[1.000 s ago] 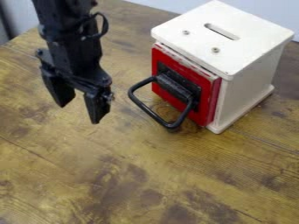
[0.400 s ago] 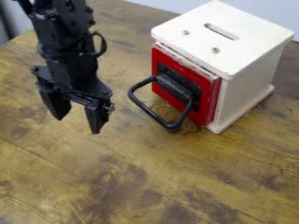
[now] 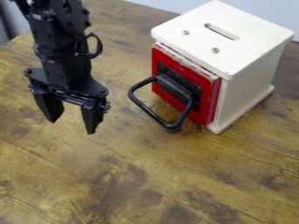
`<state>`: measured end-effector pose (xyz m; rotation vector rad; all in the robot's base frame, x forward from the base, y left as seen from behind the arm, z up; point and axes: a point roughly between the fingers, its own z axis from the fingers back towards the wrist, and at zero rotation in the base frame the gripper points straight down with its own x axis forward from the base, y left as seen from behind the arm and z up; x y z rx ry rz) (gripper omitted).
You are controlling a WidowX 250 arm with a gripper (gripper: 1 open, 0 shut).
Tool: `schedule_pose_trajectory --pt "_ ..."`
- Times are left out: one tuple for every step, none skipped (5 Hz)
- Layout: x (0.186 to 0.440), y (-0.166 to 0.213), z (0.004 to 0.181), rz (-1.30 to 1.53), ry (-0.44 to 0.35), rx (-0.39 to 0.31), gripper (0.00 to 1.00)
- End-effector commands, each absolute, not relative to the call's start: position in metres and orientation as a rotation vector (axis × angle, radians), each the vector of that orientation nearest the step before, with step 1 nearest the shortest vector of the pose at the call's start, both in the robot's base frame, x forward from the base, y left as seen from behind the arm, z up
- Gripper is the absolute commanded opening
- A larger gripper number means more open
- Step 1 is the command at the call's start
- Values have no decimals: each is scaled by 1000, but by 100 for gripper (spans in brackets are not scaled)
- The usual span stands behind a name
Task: Close the drawer
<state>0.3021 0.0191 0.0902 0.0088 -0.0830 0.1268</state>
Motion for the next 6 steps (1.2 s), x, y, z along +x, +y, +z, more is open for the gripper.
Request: schedule_pose_trajectory --pt "309 34 112 149 -171 5 100" --pt "304 34 114 138 -173 9 100" --pt "302 37 122 88 -165 8 100" --pt "309 24 121 134 -194 13 100" --pt "320 11 119 187 -199 18 100" --pt "326 3 125 138 -169 13 100"
